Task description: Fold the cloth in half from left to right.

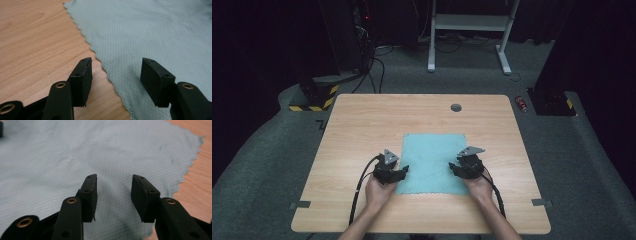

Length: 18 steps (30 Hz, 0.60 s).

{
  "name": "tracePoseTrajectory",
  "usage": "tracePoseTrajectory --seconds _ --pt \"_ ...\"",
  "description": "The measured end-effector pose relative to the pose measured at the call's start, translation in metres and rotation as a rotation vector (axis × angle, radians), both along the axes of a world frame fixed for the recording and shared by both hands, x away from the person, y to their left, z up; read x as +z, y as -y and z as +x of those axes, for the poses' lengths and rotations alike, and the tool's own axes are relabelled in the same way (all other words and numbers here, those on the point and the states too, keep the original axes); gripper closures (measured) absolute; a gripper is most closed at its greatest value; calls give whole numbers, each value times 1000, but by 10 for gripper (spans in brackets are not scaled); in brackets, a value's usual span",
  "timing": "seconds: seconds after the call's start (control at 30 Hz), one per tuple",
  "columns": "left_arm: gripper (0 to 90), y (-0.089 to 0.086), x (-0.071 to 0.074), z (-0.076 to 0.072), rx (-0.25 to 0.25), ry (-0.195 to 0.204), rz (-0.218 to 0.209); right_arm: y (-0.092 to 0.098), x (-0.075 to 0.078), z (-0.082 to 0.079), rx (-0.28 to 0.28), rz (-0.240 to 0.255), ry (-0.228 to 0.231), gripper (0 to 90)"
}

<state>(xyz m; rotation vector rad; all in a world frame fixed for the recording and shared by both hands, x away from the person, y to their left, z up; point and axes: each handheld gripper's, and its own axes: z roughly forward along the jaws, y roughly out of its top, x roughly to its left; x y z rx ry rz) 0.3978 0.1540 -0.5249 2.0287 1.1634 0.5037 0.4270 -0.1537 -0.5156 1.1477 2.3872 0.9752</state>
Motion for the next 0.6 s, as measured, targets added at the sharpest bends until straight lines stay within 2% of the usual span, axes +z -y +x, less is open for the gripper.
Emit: tracePoseTrajectory --seconds 0.07,0.27,0.3,0.33,0.37,0.43,0.6 --pt "426 -2 1 3 8 -17 -14 -1 2 -3 5 29 -10 562" --pt "415 -11 8 11 14 -28 -63 -11 5 -15 30 62 5 550" --pt "412 -12 9 13 12 -45 -71 -14 6 -17 30 66 5 550" --pt "367 -13 10 16 9 -58 -68 -18 7 -19 45 76 14 550" --pt "367 -13 11 18 10 -70 -61 -18 7 -19 45 76 14 550" --pt "366 -14 11 20 12 -57 -62 -25 8 -23 57 91 16 549" --pt "368 -24 11 26 28 -66 -128 -44 8 -31 100 115 10 548"
